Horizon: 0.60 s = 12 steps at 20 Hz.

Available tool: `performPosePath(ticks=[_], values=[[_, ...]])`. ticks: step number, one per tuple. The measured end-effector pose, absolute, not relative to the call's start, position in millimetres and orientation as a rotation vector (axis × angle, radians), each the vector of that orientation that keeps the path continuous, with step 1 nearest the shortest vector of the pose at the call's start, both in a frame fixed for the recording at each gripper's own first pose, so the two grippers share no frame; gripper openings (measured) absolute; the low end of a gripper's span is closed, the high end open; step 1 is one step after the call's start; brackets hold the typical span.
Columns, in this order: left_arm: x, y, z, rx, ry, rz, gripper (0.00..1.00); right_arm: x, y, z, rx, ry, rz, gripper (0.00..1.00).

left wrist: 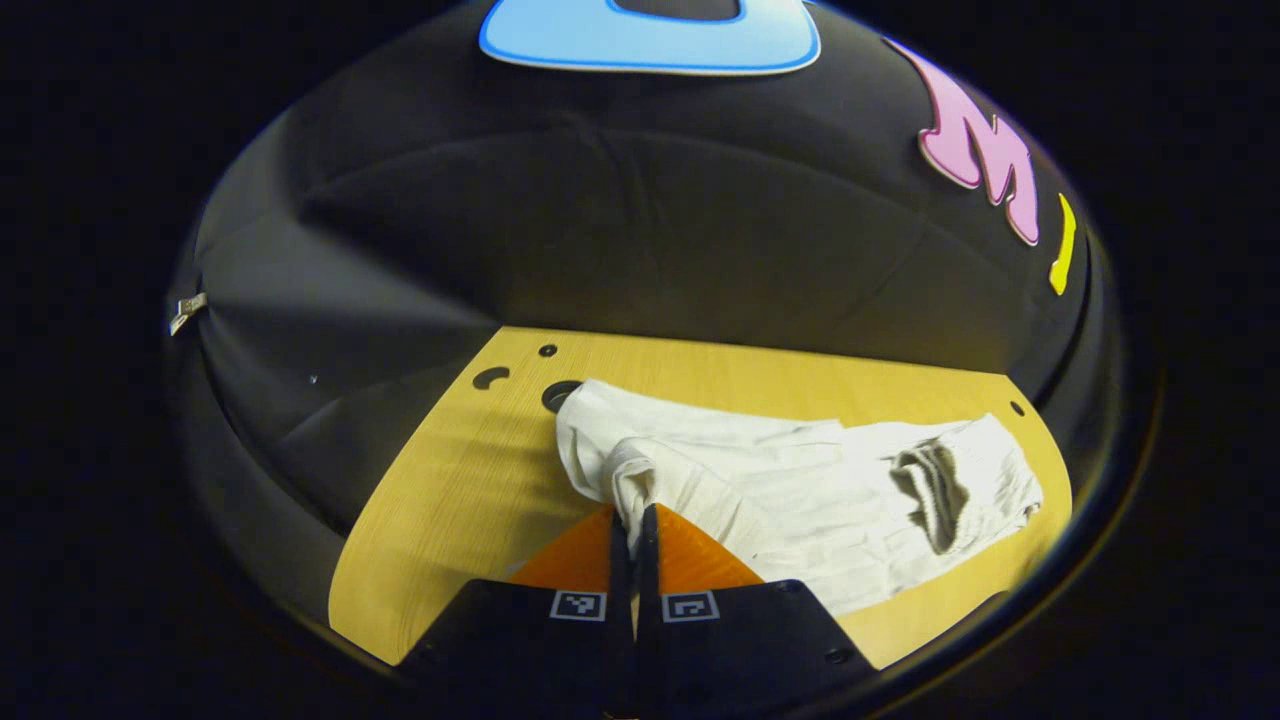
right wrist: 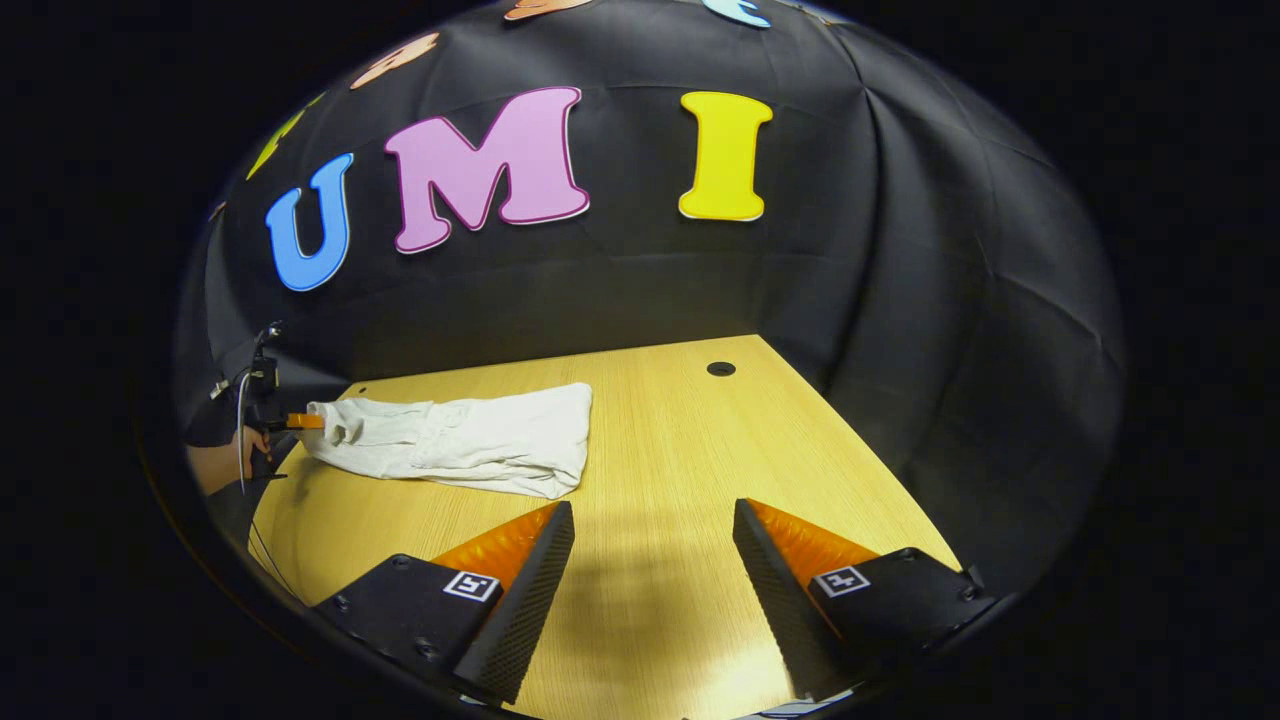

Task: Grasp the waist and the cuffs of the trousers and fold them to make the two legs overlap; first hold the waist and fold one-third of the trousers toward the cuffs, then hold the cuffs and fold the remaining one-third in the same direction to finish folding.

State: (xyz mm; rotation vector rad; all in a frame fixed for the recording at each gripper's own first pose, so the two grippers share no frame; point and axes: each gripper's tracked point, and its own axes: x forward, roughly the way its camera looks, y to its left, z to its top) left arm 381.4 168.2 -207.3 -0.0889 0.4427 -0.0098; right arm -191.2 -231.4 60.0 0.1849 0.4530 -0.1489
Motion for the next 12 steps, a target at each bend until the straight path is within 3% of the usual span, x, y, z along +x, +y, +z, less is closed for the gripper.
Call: performPosePath(ticks=[4,5,6,12], values=[[367.9,140.7,-167.1,-0.106,0.402,-0.019,0.06,-189.9,-236.2,65.3,0.211,0.44,-0.129,0.98],[366.7,131.3,-156.3,-0.107,0.393,-0.026,0.1,-190.6,-237.8,66.6,0.216,0.435,-0.123,0.98],[365.7,121.6,-144.6,-0.1,0.381,-0.033,0.06,-190.1,-239.7,67.5,0.222,0.43,-0.12,0.98],[375.6,21.5,-76.9,-0.082,0.314,-0.139,0.06,-185.6,-259.5,66.9,0.283,0.394,-0.138,0.98]])
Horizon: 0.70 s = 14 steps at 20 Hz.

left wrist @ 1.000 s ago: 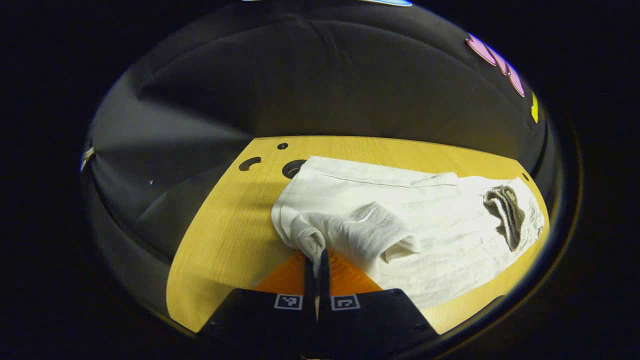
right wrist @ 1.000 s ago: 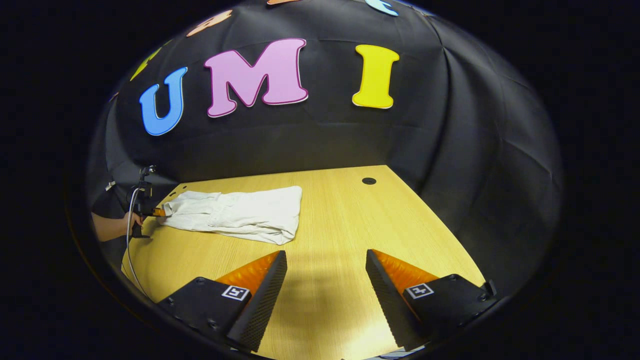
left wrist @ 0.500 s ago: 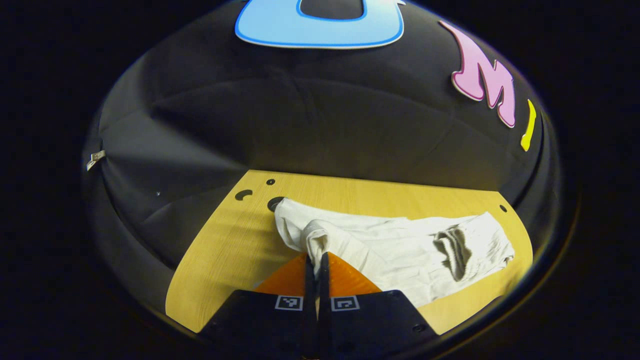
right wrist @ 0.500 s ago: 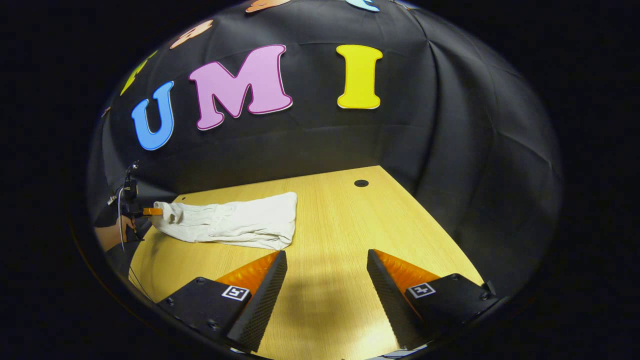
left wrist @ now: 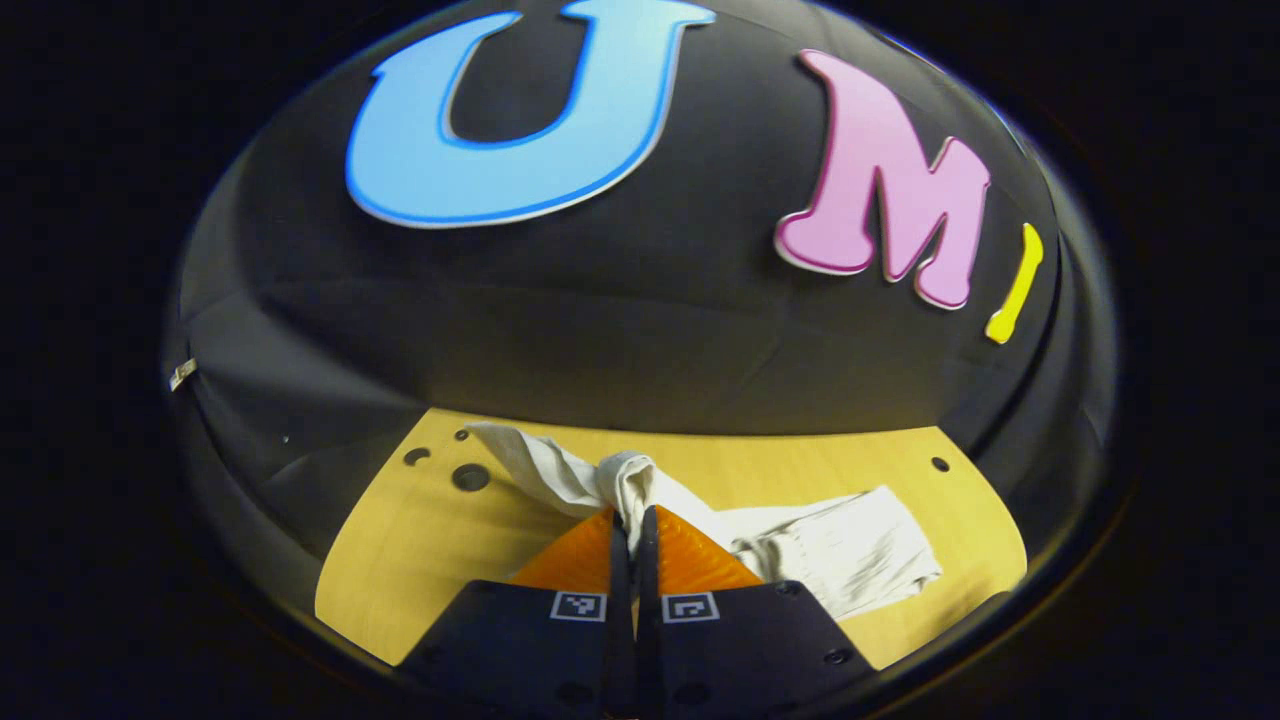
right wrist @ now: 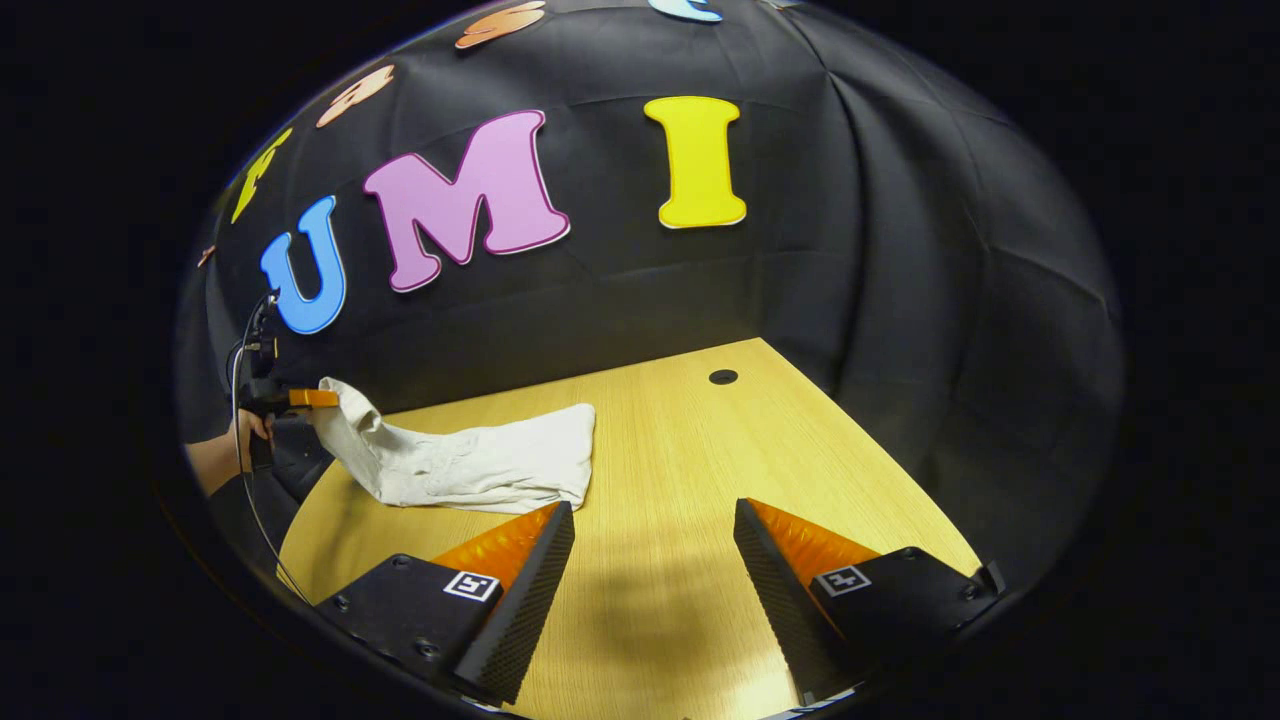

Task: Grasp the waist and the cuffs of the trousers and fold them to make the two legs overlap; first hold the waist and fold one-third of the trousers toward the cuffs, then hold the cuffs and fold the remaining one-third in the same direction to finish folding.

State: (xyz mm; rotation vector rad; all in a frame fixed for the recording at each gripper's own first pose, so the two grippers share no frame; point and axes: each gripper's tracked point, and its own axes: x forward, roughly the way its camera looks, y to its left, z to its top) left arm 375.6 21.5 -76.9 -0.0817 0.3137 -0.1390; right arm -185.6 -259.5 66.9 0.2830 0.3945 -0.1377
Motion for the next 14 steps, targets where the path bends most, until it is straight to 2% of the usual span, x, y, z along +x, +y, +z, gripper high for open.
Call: performPosePath(ticks=[5,14], values=[[376.9,-92.4,-50.6,-0.011,0.284,-0.282,0.06,-190.9,-288.4,61.5,0.302,0.386,-0.18,0.98],[377.4,-244.1,-63.8,-0.007,0.326,-0.448,0.06,-201.3,-326.7,51.4,0.357,0.364,-0.263,0.98]])
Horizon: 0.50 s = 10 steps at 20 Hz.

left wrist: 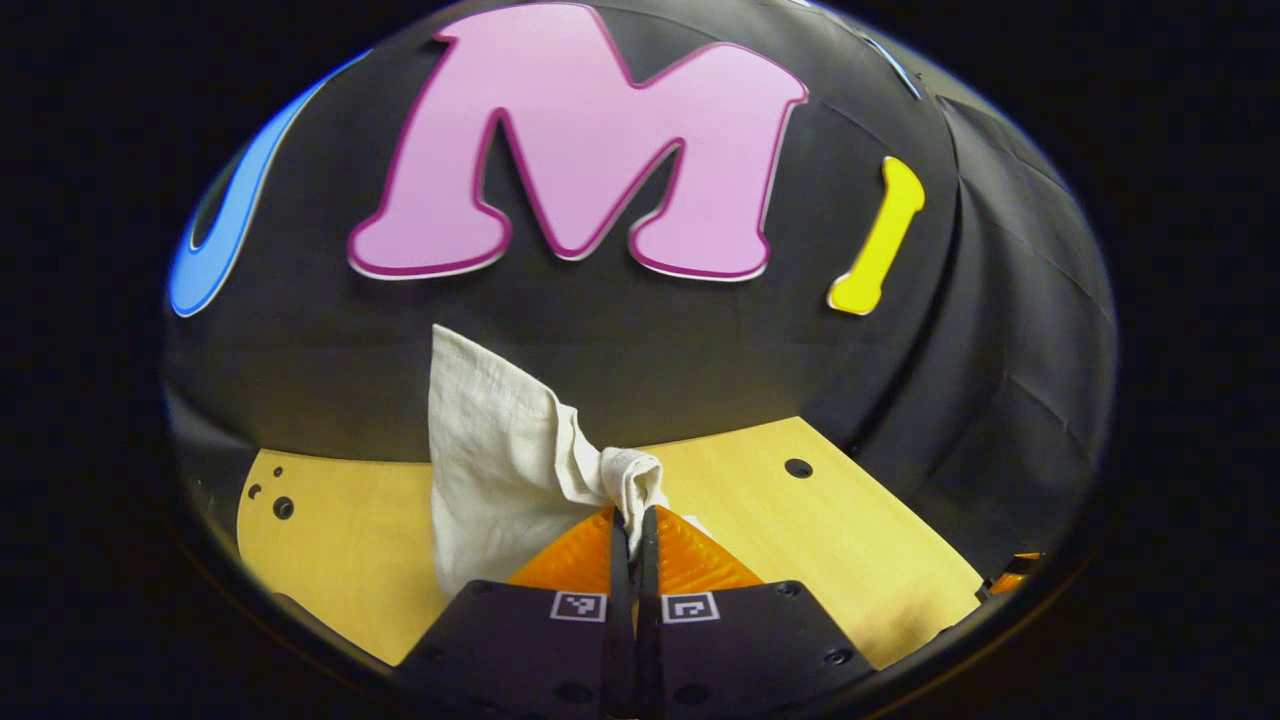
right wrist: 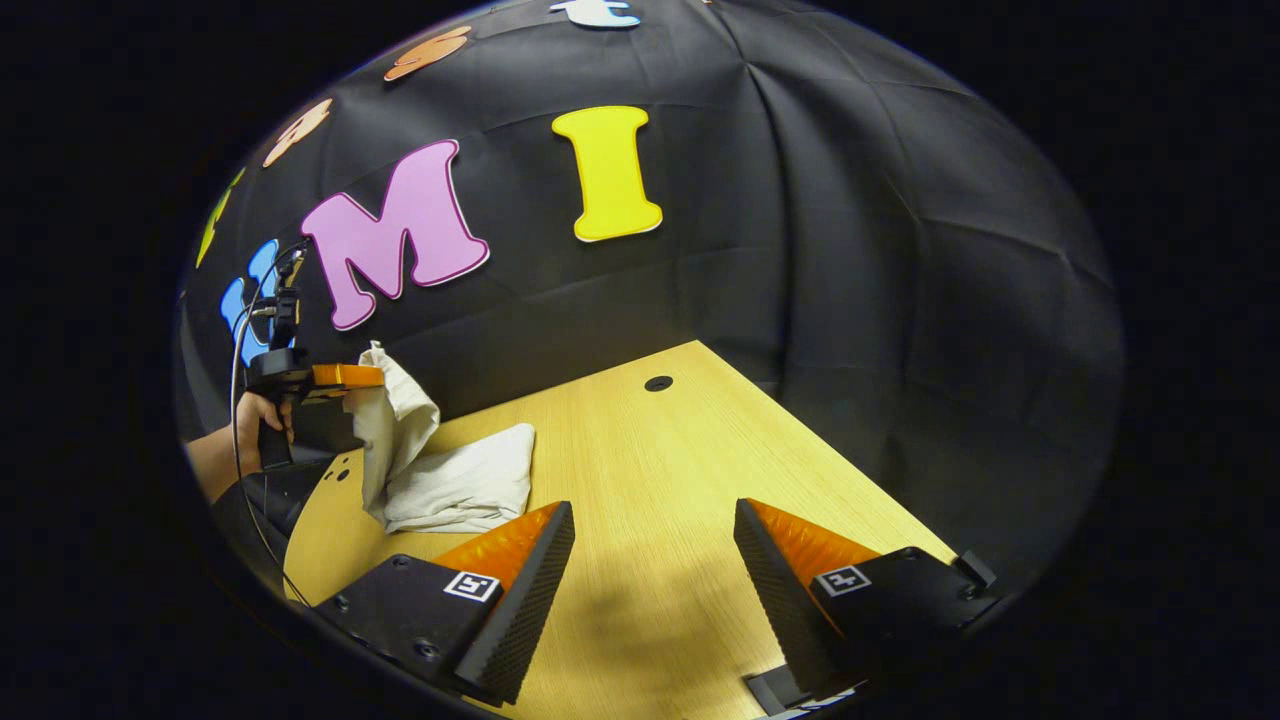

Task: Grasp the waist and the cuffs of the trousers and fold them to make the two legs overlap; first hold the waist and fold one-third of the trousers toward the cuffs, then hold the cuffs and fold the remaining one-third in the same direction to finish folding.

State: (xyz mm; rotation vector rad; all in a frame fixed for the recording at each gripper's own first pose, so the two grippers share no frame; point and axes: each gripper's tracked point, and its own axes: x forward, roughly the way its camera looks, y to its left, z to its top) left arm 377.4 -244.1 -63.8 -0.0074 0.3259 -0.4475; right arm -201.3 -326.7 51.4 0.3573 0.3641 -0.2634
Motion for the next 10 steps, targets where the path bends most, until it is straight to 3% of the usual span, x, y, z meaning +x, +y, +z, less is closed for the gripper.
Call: performPosePath(ticks=[7,8,10], values=[[375.9,-309.1,-106.6,-0.045,0.424,-0.496,0.06,-208.1,-322.2,41.2,0.391,0.376,-0.286,0.98],[374.7,-309.3,-111.1,-0.039,0.433,-0.495,0.02,-208.4,-320.7,40.4,0.394,0.378,-0.287,0.98],[367.2,-319.6,-124.8,-0.026,0.461,-0.519,0.13,-209.6,-318.0,40.7,0.389,0.374,-0.29,0.98]])
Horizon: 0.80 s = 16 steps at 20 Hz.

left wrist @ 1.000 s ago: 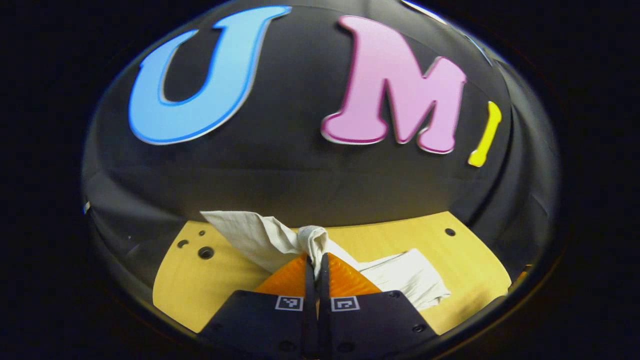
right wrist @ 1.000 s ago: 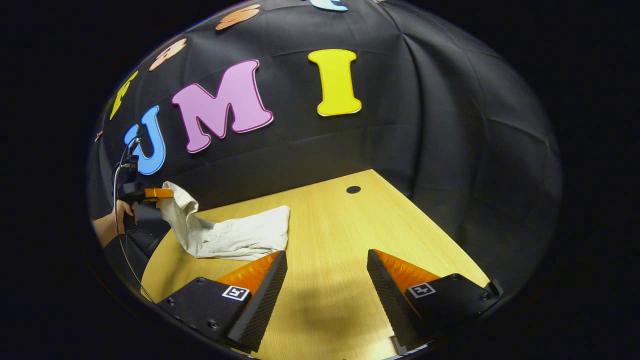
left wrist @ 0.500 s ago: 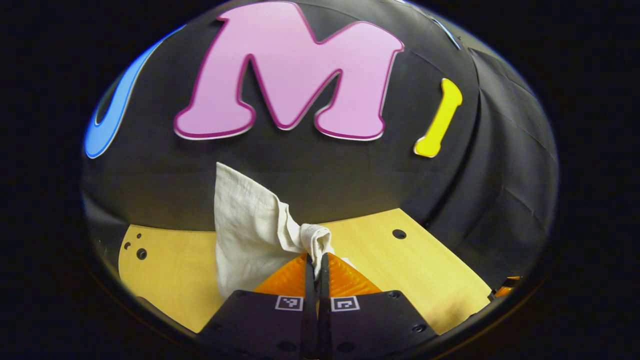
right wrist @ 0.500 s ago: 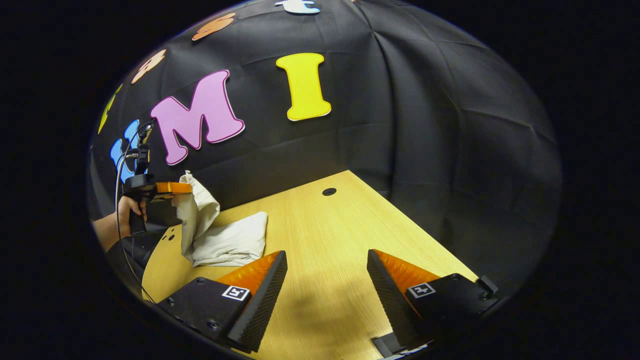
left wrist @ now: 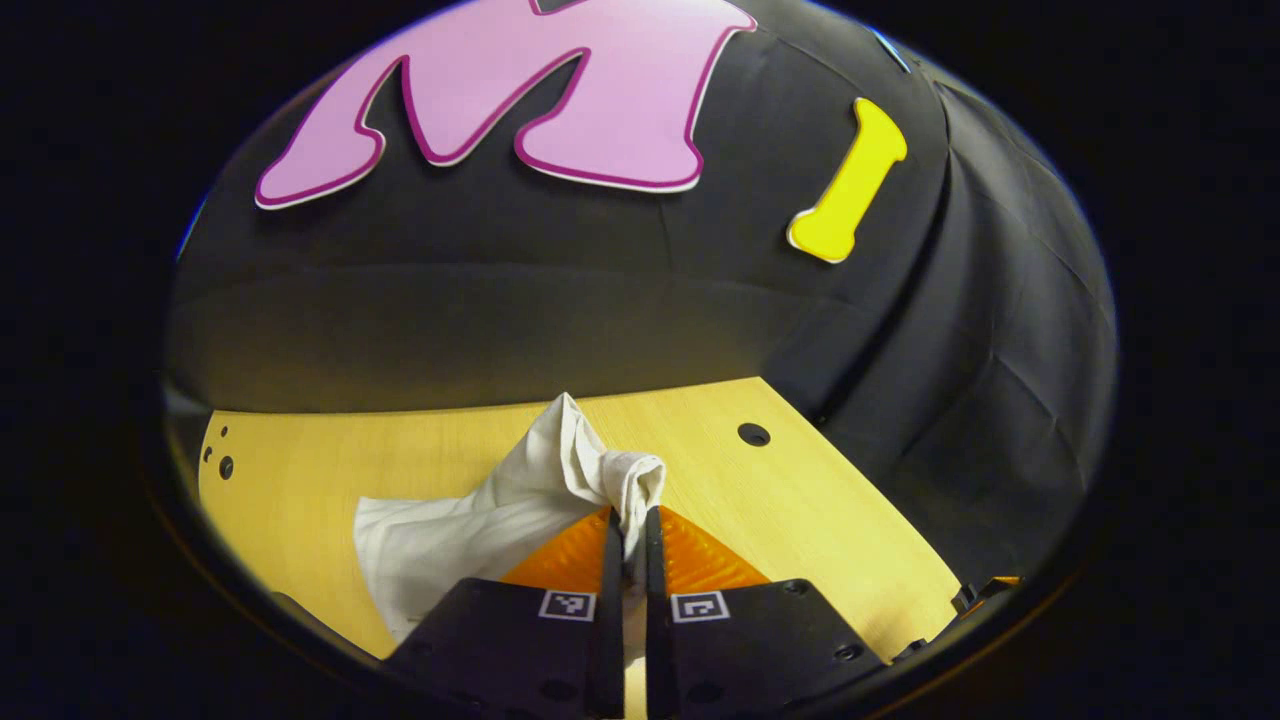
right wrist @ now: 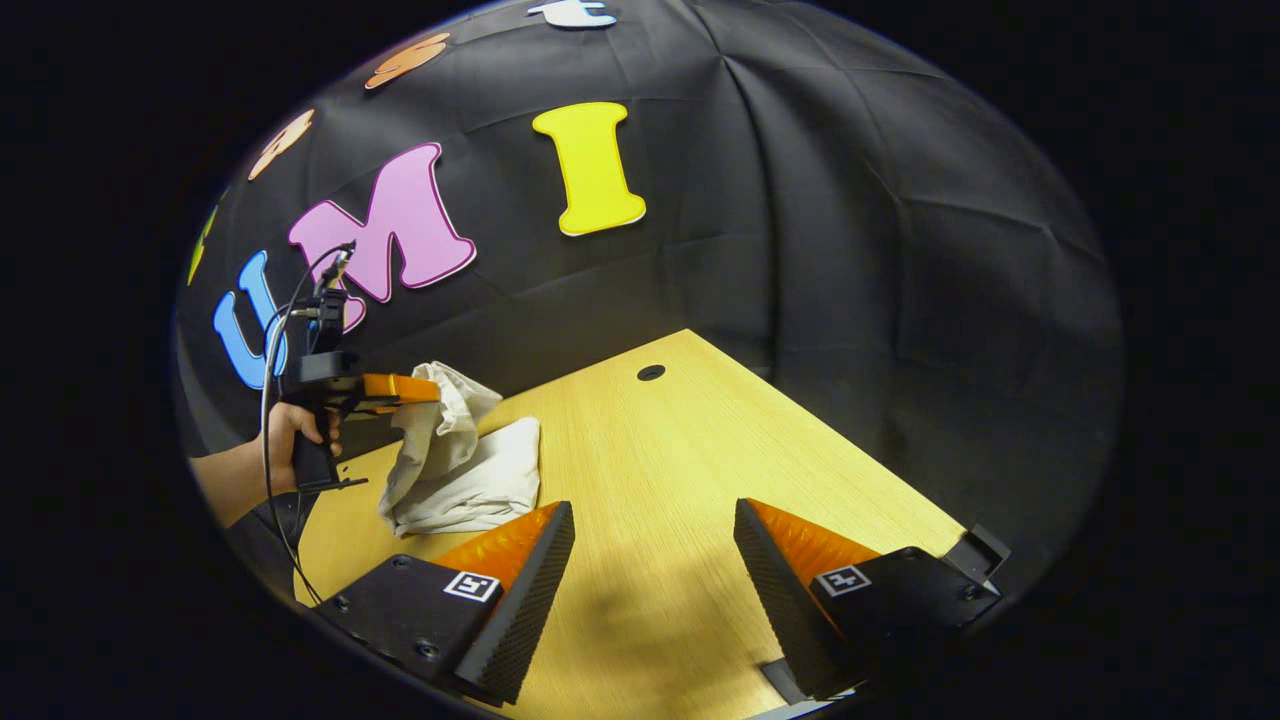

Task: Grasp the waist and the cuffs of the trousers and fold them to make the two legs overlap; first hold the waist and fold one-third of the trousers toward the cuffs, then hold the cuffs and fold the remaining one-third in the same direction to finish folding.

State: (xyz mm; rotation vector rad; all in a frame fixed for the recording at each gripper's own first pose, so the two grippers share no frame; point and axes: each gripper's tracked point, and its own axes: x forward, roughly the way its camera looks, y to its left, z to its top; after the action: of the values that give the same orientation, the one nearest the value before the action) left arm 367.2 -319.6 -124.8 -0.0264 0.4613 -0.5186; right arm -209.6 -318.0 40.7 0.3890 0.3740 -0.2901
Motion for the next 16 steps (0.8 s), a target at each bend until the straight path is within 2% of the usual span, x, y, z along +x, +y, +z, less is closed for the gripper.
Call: performPosePath(ticks=[2,6,7,8,9,16], values=[[356.6,-328.7,-132.5,-0.048,0.481,-0.551,0.17,-212.4,-312.1,43.0,0.383,0.372,-0.286,0.98],[322.2,-315.1,-126.3,-0.077,0.463,-0.579,0.77,-216.6,-294.7,50.6,0.369,0.366,-0.264,0.98],[313.8,-305.7,-121.6,-0.078,0.449,-0.568,0.82,-217.9,-289.1,53.6,0.364,0.362,-0.255,0.98],[304.7,-294.0,-116.0,-0.078,0.426,-0.552,0.93,-219.7,-283.7,58.3,0.359,0.359,-0.247,0.98],[292.7,-279.6,-107.2,-0.077,0.405,-0.542,0.97,-222.9,-276.6,62.8,0.354,0.355,-0.238,0.98],[167.7,-154.6,-42.2,-0.038,0.189,-0.392,0.98,-250.5,-222.1,107.6,0.322,0.302,-0.159,0.98]])
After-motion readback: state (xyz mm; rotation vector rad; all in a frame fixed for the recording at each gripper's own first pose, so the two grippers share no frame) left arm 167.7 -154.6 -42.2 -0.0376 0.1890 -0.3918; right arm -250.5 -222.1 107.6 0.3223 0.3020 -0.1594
